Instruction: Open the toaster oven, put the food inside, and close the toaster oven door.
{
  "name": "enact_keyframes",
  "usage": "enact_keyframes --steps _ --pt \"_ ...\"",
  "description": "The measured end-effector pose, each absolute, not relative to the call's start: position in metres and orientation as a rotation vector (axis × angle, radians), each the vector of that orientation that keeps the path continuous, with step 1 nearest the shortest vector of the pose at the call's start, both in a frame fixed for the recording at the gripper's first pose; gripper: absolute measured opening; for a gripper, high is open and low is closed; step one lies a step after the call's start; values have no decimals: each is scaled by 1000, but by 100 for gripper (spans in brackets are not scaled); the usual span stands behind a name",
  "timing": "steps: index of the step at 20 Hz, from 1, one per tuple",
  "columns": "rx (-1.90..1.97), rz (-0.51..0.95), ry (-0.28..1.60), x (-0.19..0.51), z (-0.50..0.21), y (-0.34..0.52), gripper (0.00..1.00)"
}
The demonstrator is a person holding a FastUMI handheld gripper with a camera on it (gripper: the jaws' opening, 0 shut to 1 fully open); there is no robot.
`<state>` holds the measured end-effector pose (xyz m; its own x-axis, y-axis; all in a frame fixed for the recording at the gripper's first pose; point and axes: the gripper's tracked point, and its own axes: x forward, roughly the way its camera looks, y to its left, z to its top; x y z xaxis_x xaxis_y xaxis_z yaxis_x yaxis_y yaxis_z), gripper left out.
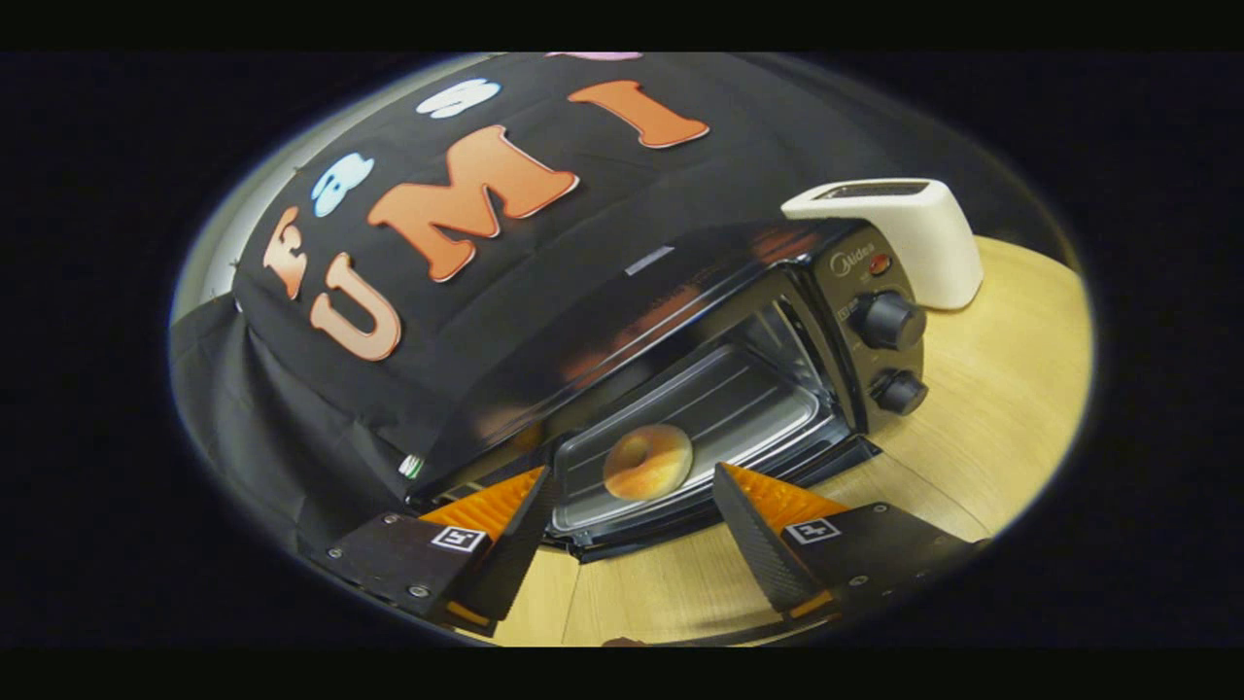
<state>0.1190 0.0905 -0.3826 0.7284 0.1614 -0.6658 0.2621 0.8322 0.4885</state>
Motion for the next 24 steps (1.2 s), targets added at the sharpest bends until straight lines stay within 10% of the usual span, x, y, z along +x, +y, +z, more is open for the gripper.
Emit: enact_keyframes --steps 24 --pt "85 140 1032 -71 -413 91 97"
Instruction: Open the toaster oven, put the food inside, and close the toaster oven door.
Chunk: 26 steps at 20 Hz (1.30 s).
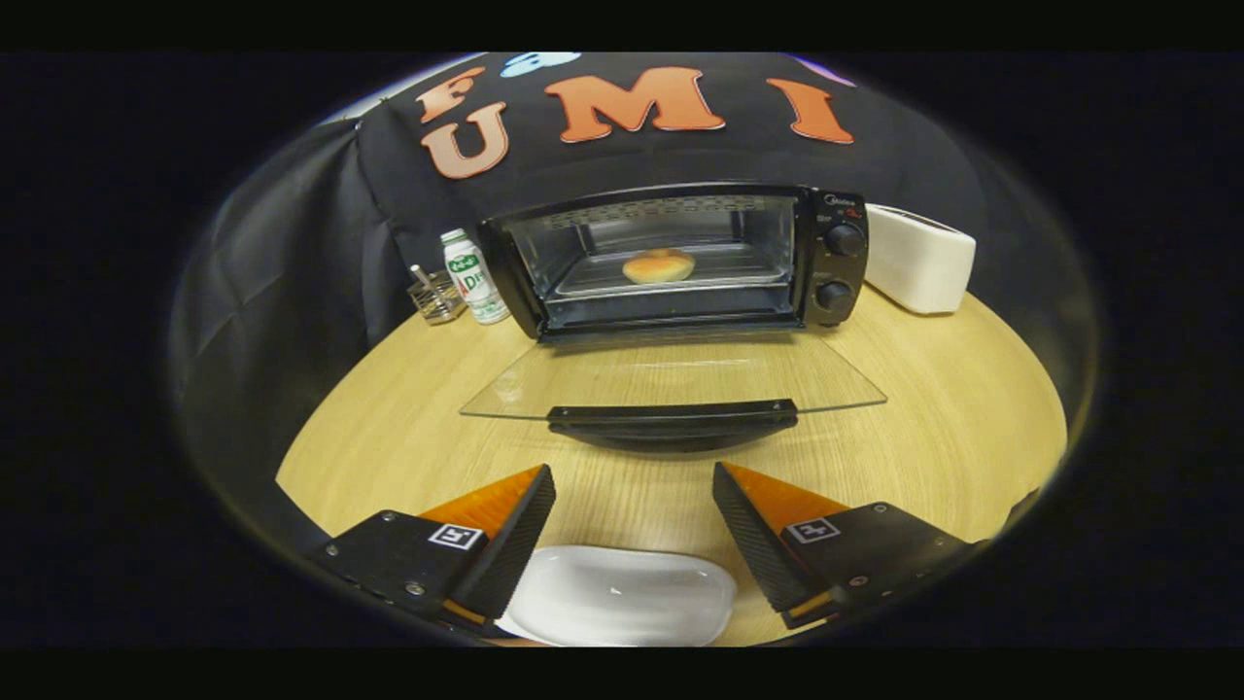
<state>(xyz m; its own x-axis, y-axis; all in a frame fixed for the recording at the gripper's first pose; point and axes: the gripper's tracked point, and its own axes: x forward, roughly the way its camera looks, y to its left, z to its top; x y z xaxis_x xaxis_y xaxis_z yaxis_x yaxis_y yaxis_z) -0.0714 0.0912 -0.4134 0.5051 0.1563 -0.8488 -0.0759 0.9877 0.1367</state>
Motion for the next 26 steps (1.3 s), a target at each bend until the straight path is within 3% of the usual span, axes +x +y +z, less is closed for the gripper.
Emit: enact_keyframes --steps 7,17,26 --pt "51 94 1081 -55 -443 88 97" --pt "-55 40 803 47 -360 84 96" --pt "-112 -15 633 115 -339 83 97"
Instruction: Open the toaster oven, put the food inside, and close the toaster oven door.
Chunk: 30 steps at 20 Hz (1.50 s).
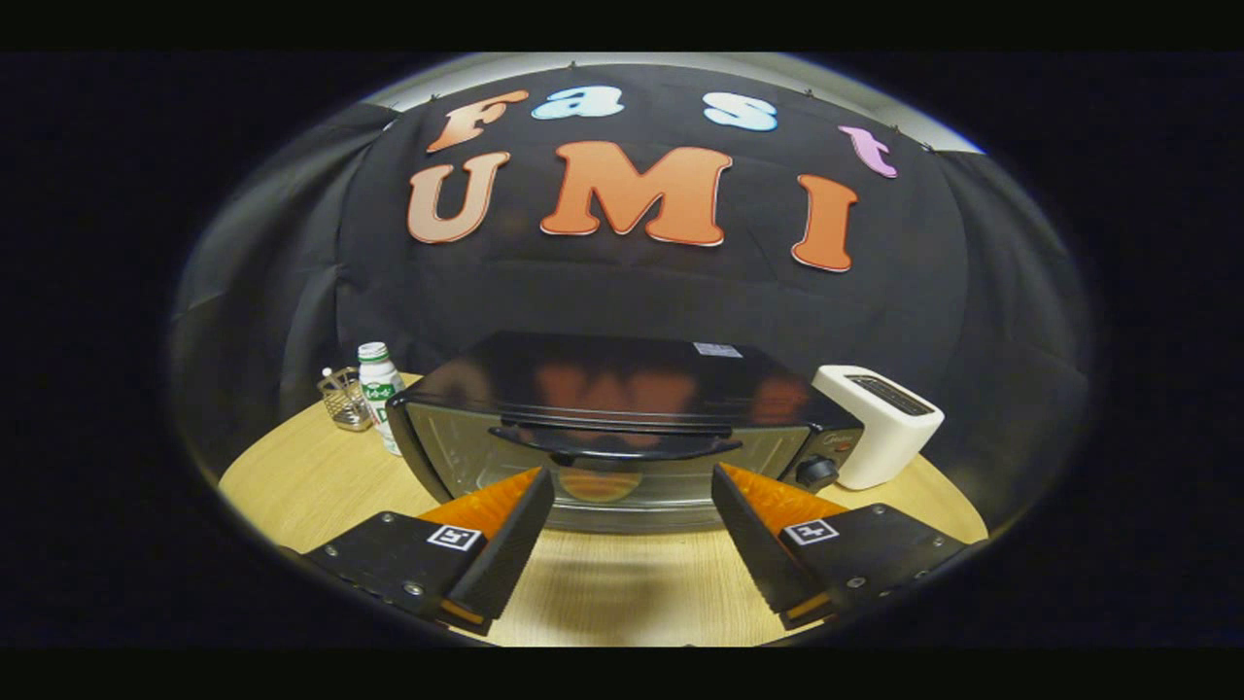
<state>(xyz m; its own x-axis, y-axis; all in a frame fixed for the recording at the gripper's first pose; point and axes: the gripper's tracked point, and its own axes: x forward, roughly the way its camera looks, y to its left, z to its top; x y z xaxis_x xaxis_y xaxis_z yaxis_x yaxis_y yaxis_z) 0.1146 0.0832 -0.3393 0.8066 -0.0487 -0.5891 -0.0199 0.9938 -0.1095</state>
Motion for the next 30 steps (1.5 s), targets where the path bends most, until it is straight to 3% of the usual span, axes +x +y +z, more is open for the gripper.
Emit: enact_keyframes --steps 5,12,18,30 --pt "-86 13 542 96 -301 86 98" --pt "-37 55 307 53 -179 59 97" --pt "-22 79 237 4 -106 23 97" --pt "8 31 103 -65 -33 -31 97"
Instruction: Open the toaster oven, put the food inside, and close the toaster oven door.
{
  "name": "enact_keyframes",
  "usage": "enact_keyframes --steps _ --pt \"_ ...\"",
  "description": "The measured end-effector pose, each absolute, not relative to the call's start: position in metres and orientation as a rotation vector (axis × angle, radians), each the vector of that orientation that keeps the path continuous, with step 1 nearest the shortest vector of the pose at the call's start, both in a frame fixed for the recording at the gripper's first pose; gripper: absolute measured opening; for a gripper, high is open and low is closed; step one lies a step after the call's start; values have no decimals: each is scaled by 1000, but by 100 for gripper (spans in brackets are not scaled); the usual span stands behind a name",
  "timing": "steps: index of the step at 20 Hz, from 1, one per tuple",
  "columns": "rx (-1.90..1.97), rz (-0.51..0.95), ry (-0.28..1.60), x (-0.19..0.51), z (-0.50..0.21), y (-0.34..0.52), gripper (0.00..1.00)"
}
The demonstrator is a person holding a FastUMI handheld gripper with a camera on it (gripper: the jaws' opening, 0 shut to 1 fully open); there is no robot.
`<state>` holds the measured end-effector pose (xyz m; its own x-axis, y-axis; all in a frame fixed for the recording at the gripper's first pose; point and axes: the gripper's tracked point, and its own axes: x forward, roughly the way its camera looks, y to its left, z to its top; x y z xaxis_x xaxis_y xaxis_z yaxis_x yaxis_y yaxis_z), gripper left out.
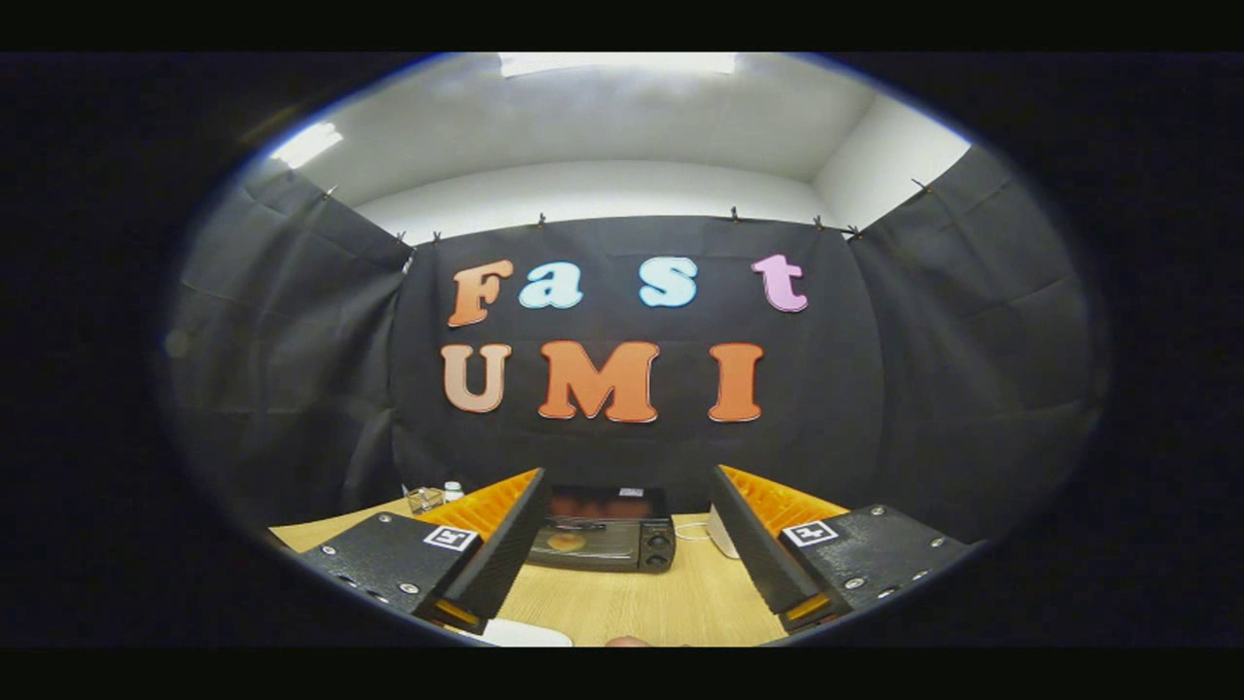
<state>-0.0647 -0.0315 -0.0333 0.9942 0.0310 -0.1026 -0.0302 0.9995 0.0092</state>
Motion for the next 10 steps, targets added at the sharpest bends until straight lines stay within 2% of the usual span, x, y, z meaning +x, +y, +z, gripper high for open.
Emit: enact_keyframes --steps 10 --pt "30 20 63 -98 -11 -47 98"
